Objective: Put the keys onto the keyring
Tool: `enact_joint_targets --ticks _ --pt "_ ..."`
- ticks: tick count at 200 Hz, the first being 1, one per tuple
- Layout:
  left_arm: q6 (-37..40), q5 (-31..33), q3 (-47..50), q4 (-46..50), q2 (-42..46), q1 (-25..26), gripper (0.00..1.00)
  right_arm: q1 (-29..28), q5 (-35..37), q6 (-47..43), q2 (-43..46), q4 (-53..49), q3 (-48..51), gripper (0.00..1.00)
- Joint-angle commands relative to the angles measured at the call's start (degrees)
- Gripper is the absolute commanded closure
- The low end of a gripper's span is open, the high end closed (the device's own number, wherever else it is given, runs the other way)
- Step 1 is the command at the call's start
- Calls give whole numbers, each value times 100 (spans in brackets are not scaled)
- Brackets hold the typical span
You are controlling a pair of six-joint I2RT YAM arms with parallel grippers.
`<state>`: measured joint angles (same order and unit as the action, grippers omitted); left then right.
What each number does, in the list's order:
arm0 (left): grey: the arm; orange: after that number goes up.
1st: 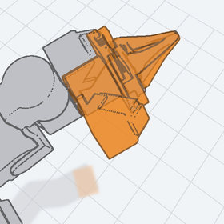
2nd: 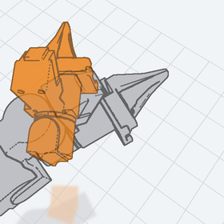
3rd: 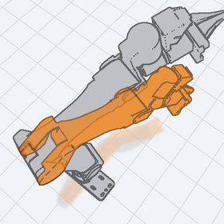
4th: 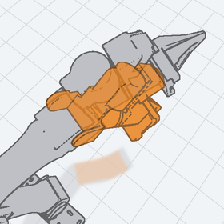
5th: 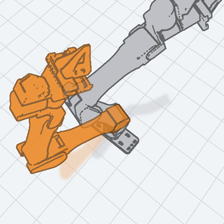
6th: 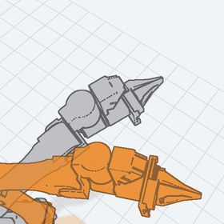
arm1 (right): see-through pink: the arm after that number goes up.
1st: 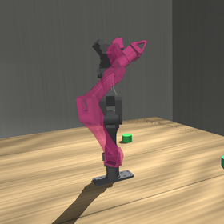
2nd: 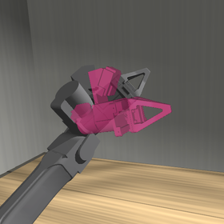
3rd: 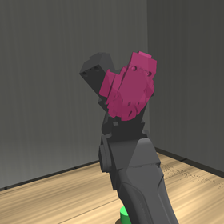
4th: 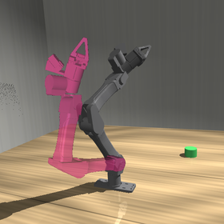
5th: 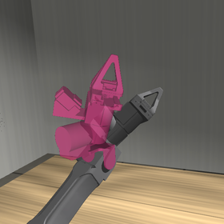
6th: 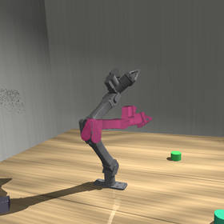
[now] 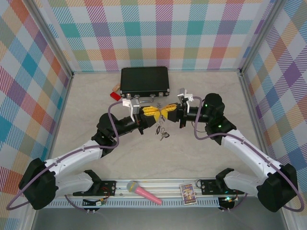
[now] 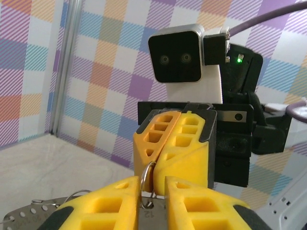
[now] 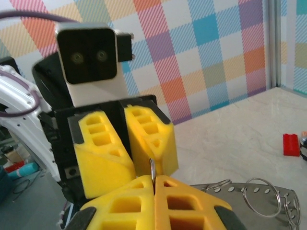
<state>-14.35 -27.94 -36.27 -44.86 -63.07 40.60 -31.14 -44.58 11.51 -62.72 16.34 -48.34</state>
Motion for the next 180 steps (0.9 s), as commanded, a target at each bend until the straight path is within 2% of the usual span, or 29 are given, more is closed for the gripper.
enact_joint_targets --ticks 1,57,113,148,180 --pt "393 -126 -395 1032 290 -129 80 -7 181 -738 167 -677 -174 100" --pt "1662 -370 -1388 3908 362 -192 78 -15 197 -1936 55 -1818 -400 100" --pt "2859 -545 -2273 6282 48 -219 78 -255 438 -2637 -228 -2538 -636 100" --pt "3396 -596 -2550 7043 -220 -246 78 -467 686 -2958 -394 -2862 -783 100" --pt "3666 -528 -2569 7242 -290 -261 78 -610 785 -3081 -393 -2905 -774 100"
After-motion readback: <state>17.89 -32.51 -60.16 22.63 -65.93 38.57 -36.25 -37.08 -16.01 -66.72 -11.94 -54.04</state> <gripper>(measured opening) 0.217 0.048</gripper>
